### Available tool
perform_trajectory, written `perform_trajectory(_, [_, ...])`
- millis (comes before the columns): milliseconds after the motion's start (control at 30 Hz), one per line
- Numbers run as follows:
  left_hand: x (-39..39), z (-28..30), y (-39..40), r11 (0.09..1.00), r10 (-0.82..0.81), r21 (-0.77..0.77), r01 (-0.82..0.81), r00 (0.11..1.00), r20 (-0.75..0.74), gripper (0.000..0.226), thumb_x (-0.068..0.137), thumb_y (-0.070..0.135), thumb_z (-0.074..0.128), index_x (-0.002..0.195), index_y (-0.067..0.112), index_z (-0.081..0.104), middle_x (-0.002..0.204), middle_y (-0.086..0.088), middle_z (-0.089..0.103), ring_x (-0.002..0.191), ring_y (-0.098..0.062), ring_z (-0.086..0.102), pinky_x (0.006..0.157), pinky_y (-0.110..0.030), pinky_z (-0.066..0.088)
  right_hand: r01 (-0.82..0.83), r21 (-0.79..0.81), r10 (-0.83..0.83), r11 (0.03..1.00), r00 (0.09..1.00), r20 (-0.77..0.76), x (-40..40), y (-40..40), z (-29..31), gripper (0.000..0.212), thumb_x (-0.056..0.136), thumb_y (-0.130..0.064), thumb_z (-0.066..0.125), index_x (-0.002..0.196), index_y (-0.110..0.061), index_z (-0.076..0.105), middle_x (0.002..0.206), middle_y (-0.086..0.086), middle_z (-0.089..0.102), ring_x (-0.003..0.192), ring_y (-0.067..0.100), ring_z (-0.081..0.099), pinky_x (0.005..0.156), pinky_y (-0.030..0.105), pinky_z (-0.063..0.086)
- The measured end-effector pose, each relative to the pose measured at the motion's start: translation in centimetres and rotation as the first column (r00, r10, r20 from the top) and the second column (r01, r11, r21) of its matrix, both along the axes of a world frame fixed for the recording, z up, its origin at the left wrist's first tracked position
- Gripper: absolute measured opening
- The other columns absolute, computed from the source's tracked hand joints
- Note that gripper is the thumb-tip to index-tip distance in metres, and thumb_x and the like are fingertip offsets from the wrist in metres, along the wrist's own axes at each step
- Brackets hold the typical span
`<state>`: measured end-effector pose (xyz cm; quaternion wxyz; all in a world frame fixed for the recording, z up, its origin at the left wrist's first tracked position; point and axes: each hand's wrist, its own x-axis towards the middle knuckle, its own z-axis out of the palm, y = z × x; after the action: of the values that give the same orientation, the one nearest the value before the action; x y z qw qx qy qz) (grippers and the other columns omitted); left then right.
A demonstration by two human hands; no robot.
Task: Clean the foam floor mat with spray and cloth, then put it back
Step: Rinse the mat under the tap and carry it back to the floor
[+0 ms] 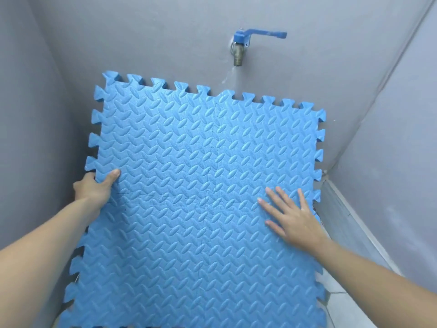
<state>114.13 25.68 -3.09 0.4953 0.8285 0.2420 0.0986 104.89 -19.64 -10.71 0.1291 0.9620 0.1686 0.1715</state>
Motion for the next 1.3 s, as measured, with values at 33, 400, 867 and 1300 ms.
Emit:
perform_trajectory(33, [-0.2, 0.1, 0.0, 1.000, -0.003, -0.001, 0.003, 1.000, -0.003, 0.067, 0.086, 0.049, 0.062, 0.133, 0.003, 0.048, 0.140, -0.021, 0.043, 0.122, -0.039, 0.049, 0.102, -0.044, 0.039, 0.136, 0.138, -0.142, 0.981, 0.990, 0.028, 1.9, 0.3, 2.6, 0.060, 0.098, -0.055, 0.024, 0.154, -0.035, 0.015, 0.162, 0.001, 0.021, 0.150, 0.024, 0.016, 0.109, 0.066, 0.026])
perform_trajectory(400, [-0.6, 0.5, 0.2, 0.999, -0.012, -0.046, 0.010, 0.999, -0.053, 0.078, 0.084, 0.050, 0.063, 0.143, 0.005, 0.038, 0.146, -0.020, 0.031, 0.127, -0.040, 0.043, 0.105, -0.048, 0.038, 0.115, 0.399, -0.292, 0.910, 0.861, 0.417, 12.7, 10.6, 24.3, 0.097, 0.074, -0.002, 0.051, 0.154, -0.005, -0.003, 0.164, 0.010, -0.006, 0.151, 0.025, -0.006, 0.120, 0.048, -0.004])
perform_trajectory(867, [0.3, 0.1, 0.8, 0.998, -0.042, -0.047, 0.038, 0.993, -0.108, 0.079, 0.083, 0.056, 0.061, 0.142, 0.008, 0.038, 0.147, -0.016, 0.027, 0.125, -0.040, 0.044, 0.105, -0.051, 0.038, 0.134, 0.814, -0.474, 0.565, 0.860, 0.187, 9.8, 5.5, 17.9, 0.081, 0.086, -0.017, 0.054, 0.155, -0.017, 0.012, 0.164, 0.010, 0.002, 0.151, 0.024, 0.003, 0.119, 0.054, 0.001])
perform_trajectory(1300, [-6.4, 1.7, 1.3, 0.908, -0.177, -0.413, 0.070, 0.958, -0.227, 0.083, 0.073, 0.039, 0.079, 0.140, 0.013, 0.038, 0.141, 0.001, 0.045, 0.127, -0.020, 0.043, 0.097, -0.041, 0.035, 0.415, 0.845, -0.409, -0.338, 0.744, -0.528, -1.9, -2.1, 12.3, 0.095, 0.044, -0.084, 0.071, 0.115, -0.021, 0.061, 0.109, -0.006, 0.067, 0.106, 0.015, 0.063, 0.095, 0.039, 0.050])
